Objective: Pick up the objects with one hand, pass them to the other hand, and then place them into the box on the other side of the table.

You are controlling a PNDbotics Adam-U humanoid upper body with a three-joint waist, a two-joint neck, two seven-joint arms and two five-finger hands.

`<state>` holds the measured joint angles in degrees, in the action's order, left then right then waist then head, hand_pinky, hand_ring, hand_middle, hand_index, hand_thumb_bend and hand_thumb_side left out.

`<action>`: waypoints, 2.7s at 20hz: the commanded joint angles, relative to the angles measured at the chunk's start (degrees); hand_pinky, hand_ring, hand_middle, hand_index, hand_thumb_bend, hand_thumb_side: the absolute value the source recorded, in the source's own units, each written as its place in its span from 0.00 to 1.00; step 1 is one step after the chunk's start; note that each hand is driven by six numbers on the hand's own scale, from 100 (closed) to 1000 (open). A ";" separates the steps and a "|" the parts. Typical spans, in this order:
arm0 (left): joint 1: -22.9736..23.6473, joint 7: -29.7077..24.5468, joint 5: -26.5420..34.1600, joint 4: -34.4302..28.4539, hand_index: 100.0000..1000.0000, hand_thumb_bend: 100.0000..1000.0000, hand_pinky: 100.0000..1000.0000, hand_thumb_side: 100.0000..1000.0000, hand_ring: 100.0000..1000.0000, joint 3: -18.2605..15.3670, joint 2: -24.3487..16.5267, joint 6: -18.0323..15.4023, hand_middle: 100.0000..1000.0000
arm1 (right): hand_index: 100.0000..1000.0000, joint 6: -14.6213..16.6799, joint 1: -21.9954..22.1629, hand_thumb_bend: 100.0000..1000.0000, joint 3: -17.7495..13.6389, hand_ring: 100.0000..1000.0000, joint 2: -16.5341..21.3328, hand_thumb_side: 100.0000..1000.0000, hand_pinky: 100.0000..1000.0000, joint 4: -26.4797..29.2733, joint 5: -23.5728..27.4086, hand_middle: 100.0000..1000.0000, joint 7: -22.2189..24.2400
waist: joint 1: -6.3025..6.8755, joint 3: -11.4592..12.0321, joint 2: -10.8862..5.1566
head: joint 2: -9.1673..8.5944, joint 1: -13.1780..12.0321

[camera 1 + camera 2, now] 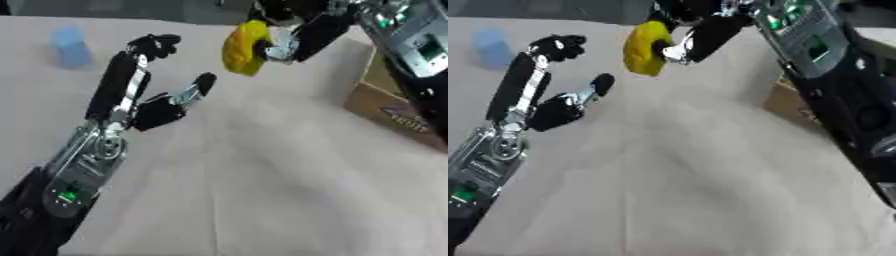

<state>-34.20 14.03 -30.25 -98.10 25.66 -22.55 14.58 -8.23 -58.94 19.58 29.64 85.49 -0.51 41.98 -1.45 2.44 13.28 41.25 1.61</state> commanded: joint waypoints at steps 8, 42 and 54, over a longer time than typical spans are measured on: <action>0.30 -0.04 1.17 -2.40 0.79 0.48 0.74 0.81 0.69 -1.16 -3.32 0.75 0.63 | 0.51 -2.49 3.61 0.00 -7.11 0.61 8.41 0.00 0.86 3.77 4.77 0.55 -6.35 | 0.29 -0.54 -1.42 | -0.24 1.22; 8.02 3.88 7.20 -15.02 0.78 0.42 0.73 0.77 0.69 -9.13 -19.35 6.28 0.63 | 0.53 -1.75 22.82 0.00 -22.44 0.61 21.90 0.13 0.88 -7.26 5.47 0.58 -19.41 | 1.36 -1.35 -0.83 | -2.11 10.33; 9.80 6.41 7.96 -16.18 0.78 0.41 0.73 0.77 0.69 -12.12 -21.90 7.56 0.63 | 0.57 1.66 22.64 0.00 -22.05 0.65 20.35 0.20 0.89 -16.42 -0.90 0.61 -19.14 | 1.40 -0.52 -0.58 | -1.89 12.07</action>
<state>-24.07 20.01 -22.63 -113.26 14.62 -42.52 22.12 -7.09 -35.44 -2.06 48.56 69.28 -0.69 22.79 -0.62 1.96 13.35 39.68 13.31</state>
